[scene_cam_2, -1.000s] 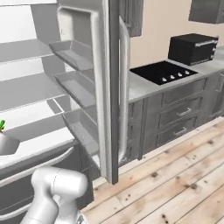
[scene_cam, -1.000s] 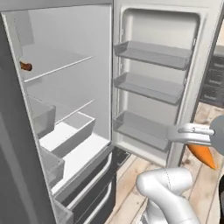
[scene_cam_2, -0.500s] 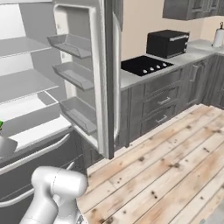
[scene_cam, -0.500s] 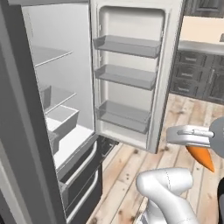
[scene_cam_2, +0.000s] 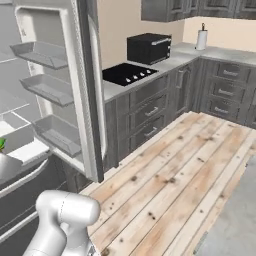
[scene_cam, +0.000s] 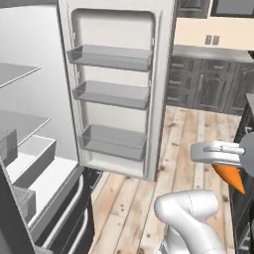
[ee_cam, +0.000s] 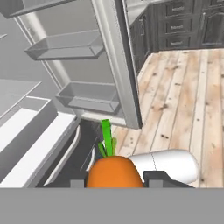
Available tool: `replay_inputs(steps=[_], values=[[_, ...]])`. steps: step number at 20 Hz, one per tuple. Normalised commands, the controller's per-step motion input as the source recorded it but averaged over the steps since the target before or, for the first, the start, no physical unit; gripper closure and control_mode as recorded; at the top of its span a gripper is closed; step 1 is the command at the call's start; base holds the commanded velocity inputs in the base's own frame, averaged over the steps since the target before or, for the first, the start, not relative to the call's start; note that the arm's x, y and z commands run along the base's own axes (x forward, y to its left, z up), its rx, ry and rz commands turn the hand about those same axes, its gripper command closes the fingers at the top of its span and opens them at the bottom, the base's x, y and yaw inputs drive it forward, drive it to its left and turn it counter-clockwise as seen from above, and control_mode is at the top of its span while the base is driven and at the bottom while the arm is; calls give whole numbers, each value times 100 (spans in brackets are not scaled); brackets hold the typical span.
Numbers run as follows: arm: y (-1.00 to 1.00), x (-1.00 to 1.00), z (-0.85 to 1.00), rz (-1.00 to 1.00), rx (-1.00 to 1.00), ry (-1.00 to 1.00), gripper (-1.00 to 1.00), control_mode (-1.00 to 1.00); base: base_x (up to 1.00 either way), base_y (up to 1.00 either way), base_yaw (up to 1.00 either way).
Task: Gather the carrot and potato from the fridge and place them on a tray on the dining counter. Then gather the fish and chicken drumstick from the fridge and place them on the other tray.
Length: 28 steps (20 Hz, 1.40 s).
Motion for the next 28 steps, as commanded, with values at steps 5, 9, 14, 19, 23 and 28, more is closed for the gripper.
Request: replay_inputs(steps=[5, 9, 14, 19, 23, 28], values=[[0, 0, 0, 0, 0, 0, 100, 100, -34, -44, -47], [0, 0, 0, 0, 0, 0, 100, 100, -42, -60, -42], [0, 0, 0, 0, 0, 0, 100, 100, -46, -75, -37], [0, 0, 0, 0, 0, 0, 100, 100, -30, -86, -34], [0, 0, 0, 0, 0, 0, 100, 100, -13, -94, -35], [0, 0, 0, 0, 0, 0, 100, 100, -8, -88, -39]])
